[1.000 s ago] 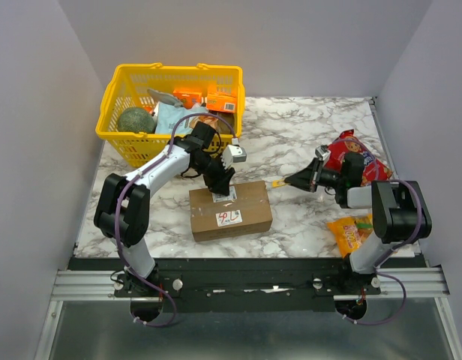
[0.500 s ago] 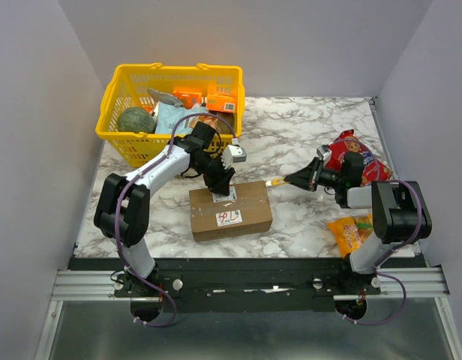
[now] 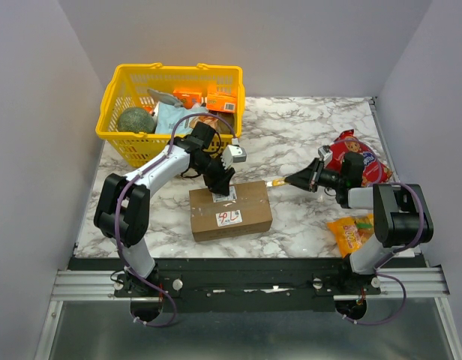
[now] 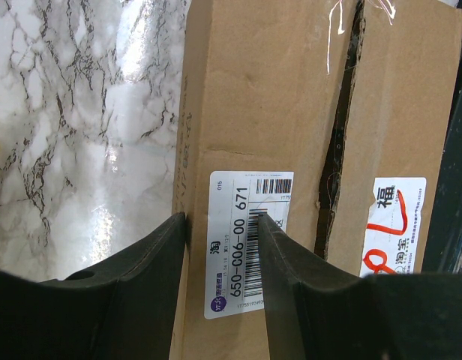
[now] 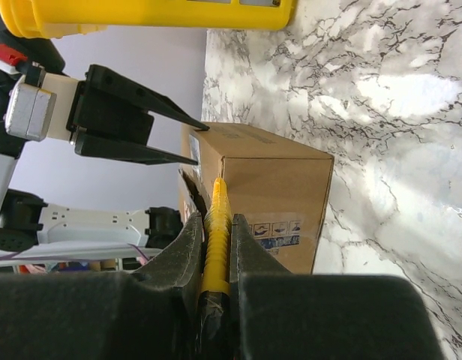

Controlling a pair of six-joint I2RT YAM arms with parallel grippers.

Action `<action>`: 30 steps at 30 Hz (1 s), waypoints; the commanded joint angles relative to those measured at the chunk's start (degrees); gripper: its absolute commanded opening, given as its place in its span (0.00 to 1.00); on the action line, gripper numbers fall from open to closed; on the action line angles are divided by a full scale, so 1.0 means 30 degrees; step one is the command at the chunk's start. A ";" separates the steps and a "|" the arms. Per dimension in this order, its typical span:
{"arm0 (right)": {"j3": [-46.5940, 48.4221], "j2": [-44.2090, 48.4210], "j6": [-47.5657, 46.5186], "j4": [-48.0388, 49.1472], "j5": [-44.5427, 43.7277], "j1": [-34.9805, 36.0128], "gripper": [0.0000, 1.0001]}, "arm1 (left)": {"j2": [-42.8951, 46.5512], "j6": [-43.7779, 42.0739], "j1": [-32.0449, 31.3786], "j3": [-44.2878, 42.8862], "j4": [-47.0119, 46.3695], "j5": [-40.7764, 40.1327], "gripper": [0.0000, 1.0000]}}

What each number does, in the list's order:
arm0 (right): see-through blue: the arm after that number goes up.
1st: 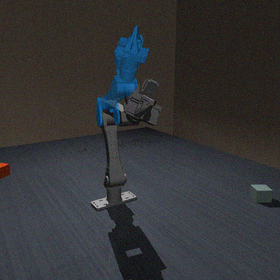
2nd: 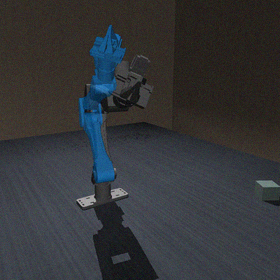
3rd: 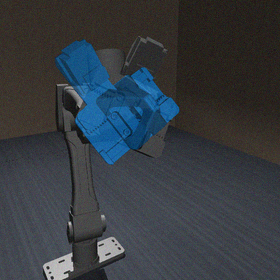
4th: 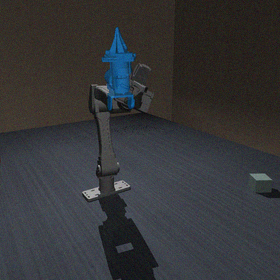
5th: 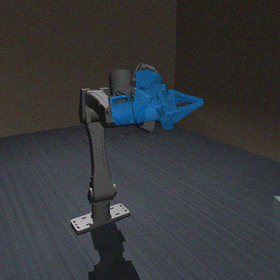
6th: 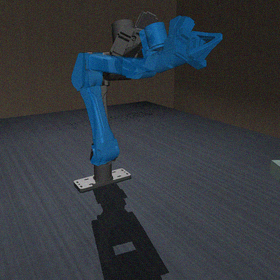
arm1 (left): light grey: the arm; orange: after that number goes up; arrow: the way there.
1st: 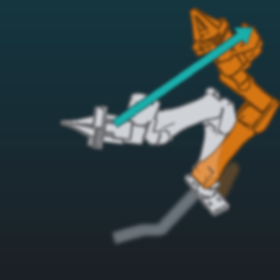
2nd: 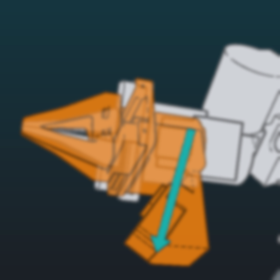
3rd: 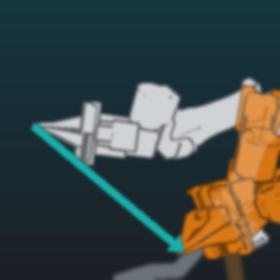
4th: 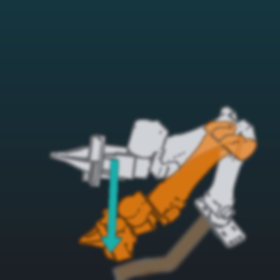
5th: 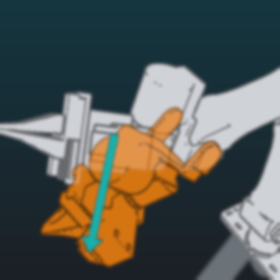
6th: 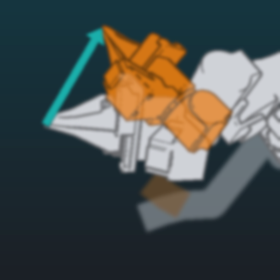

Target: Unpack the express box

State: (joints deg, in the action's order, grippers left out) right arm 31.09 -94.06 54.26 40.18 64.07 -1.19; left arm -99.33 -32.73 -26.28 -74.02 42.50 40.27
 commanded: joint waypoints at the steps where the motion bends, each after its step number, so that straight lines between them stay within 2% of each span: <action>1: -0.0051 0.0211 -0.0801 -0.0767 -0.0352 0.0075 0.00 | -0.0933 -0.0398 -0.0145 0.0942 0.0101 -0.2056 0.50; 9: -0.0081 0.0123 -0.0012 -0.0212 0.0876 0.0075 0.00 | -0.1079 -0.0223 -0.0145 0.0884 -0.0075 -0.2232 0.50; 15: 0.0008 0.0328 0.0223 -0.0971 0.1464 0.0046 0.00 | -0.1373 0.0099 -0.0145 0.0650 -0.0339 -0.2583 0.50; 22: 0.0563 0.0533 -0.0888 -0.4334 0.1787 0.0075 0.00 | -0.1549 0.0187 -0.0145 0.0620 -0.0485 -0.2847 0.50; 30: 0.1237 0.0387 -0.2233 -0.6711 0.2196 0.0046 0.00 | -0.1607 0.0246 -0.0145 0.0737 -0.0573 -0.3111 0.50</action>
State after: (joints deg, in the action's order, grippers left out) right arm 33.21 -94.06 51.88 27.22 67.42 -1.19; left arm -99.66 -30.61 -26.28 -73.93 41.98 39.55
